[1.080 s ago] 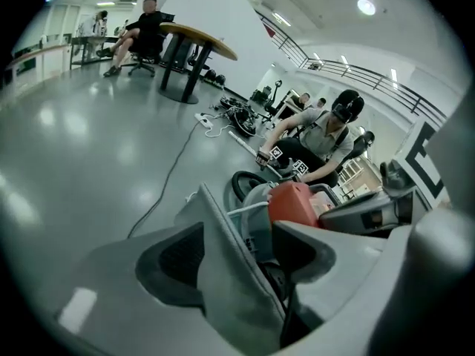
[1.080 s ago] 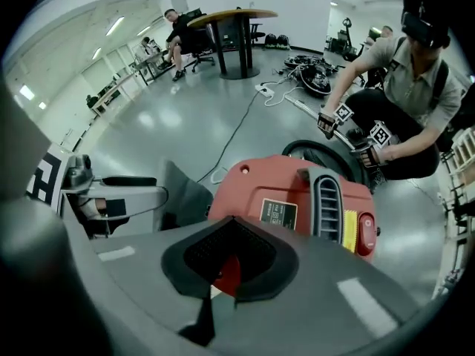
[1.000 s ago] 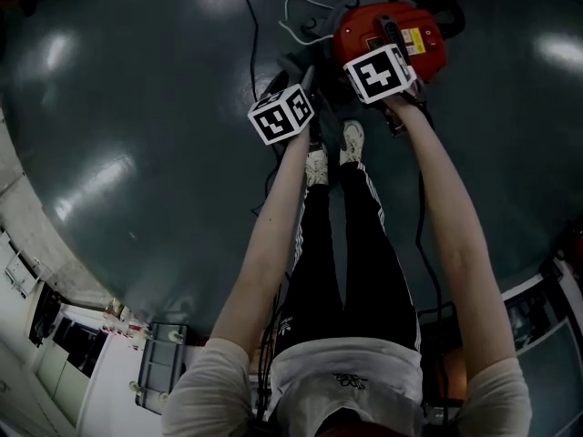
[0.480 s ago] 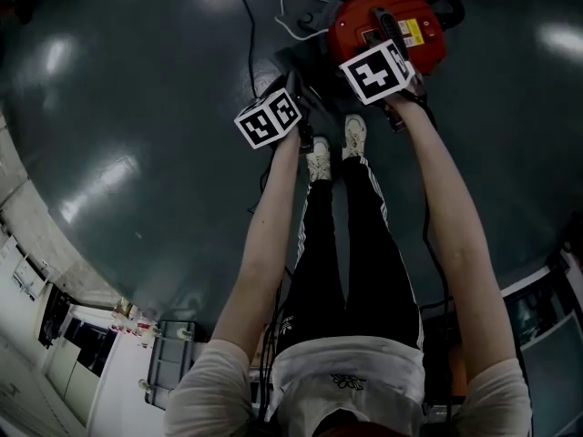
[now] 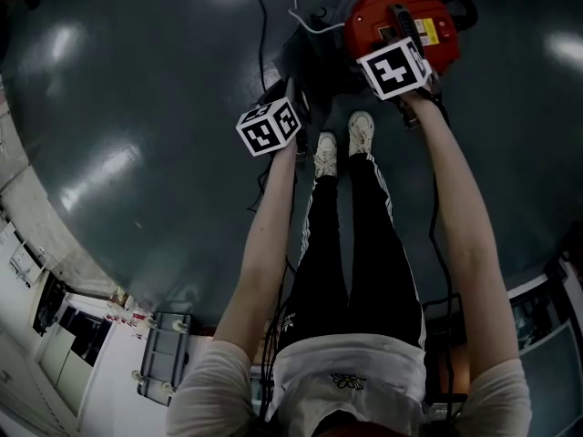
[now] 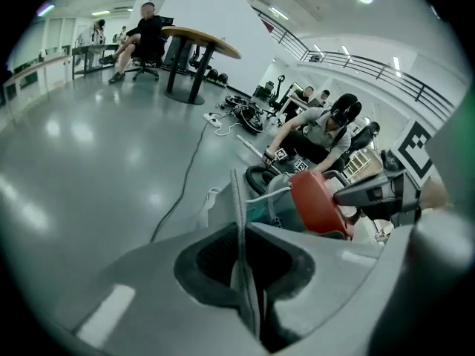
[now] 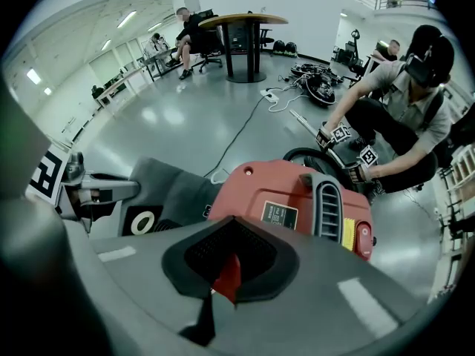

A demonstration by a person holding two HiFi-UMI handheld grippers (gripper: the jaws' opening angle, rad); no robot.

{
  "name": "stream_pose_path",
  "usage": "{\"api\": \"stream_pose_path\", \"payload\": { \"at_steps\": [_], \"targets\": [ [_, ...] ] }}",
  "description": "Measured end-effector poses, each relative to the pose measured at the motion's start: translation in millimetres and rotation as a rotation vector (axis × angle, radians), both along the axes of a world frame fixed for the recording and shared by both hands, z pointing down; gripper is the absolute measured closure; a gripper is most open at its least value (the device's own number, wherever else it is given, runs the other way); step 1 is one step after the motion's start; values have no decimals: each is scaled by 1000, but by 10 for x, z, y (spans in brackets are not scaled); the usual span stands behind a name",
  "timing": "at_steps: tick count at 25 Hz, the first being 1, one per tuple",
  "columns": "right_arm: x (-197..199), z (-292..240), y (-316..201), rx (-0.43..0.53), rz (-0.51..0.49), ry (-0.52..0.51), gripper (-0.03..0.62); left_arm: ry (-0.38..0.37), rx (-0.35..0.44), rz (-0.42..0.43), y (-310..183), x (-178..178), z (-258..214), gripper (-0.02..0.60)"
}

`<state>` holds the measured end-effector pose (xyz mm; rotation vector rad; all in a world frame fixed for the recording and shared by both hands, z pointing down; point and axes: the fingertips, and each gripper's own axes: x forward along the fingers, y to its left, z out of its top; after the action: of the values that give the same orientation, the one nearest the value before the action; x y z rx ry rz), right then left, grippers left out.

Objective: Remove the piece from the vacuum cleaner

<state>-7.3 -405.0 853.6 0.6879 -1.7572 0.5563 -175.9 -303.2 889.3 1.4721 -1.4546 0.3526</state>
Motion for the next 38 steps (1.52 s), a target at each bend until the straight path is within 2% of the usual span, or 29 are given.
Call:
{"api": "stream_pose_path", "payload": {
  "at_steps": [7,10,12,15,17,19,23,28,31,35,38],
  "targets": [
    [-10,-13,-15,46,32,0,574,-48,27,3,127,-166,-109,557],
    [67,-72,232,34,56,13,574,-73,28,-2,336,-202,-367,557],
    [117,-321,275,71,88,-14,572,-95,62,1,344,-208,-697,557],
    [40,-910,79,180,185,-115,571,-123,167,5,59,-346,-1281,557],
    [40,-1365,179,251,223,-185,571,-120,209,27,96,-318,-1738,557],
    [93,-1902,327,316,231,-250,571,-139,262,42,157,-244,-2303,557],
    [173,-2900,381,422,225,-333,571,-250,423,48,-82,-246,-3531,557],
    [156,-3918,681,501,247,-422,571,-276,640,87,-90,-112,-4820,557],
    [142,-4381,718,583,233,-484,571,-320,753,99,-97,21,-5269,557],
    [141,-4950,820,639,233,-662,571,-428,882,150,-28,259,-5656,557],
    [237,-5259,973,675,206,-718,571,-451,957,157,75,398,-5976,555]
  ]
}}
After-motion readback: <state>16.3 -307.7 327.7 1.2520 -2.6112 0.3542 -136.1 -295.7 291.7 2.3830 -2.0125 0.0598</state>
